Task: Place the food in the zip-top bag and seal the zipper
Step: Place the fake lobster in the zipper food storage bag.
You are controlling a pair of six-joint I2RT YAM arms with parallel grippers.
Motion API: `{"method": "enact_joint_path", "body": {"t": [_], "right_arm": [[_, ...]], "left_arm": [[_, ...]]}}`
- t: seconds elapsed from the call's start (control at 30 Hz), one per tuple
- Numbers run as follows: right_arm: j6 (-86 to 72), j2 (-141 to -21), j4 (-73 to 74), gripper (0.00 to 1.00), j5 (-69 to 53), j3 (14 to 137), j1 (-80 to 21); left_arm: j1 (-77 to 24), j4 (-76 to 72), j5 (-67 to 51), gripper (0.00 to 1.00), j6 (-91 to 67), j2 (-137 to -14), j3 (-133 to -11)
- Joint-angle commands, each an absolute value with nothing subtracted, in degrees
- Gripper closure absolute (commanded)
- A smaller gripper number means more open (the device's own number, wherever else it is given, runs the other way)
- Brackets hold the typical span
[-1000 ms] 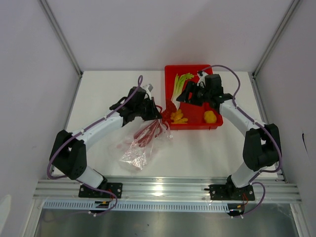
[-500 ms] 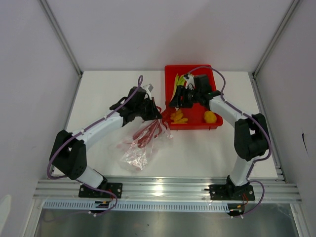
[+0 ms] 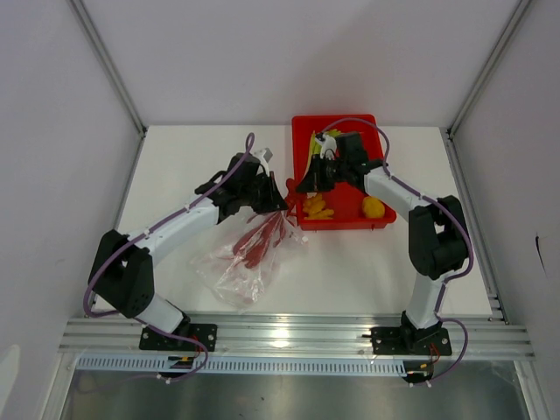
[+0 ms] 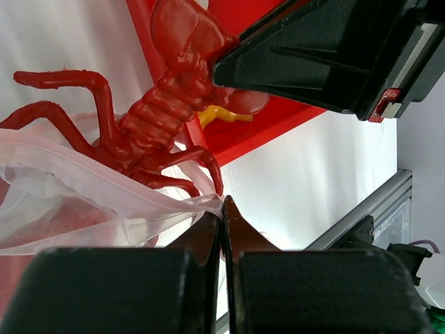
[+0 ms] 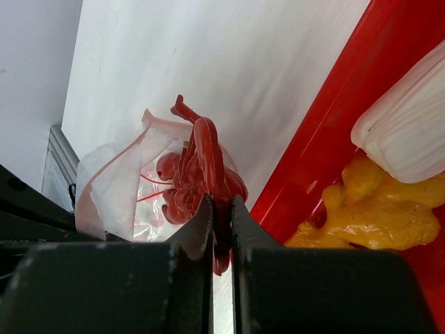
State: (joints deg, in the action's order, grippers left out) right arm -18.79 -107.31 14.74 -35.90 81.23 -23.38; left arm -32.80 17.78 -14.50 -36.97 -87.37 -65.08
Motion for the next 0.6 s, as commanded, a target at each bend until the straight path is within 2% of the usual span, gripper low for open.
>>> {"method": "enact_joint_path", "body": {"t": [0.0, 0.33, 0.43, 0.5, 0.57], "right_arm": [[-16.9, -105.1, 14.9, 1.00, -35.7, 82.7, -23.7], [-18.9, -97.7, 14.5, 1.00, -30.8, 80.2, -24.4], [-25.9, -94.5, 20.6, 1.00, -20.1, 81.7, -26.0], [-27.4, -90.5, 23.9, 1.00, -16.9, 82.4, -28.6], [-27.7, -86.5, 26.1, 1.00, -8.7, 82.8, -31.5]], "left_arm": [[-33.2, 17.0, -14.0, 0.99, -35.5, -87.5, -67.8], [-33.2, 19.0, -12.3, 0.99, -34.4, -85.5, -67.9], [-33.0, 16.5, -10.8, 0.99, -33.8, -83.4, -66.0], [-32.8, 14.6, -11.8, 0.99, -33.8, -81.7, -63.5], [-32.8, 12.5, -12.4, 0.99, -33.4, -80.6, -61.5]]}}
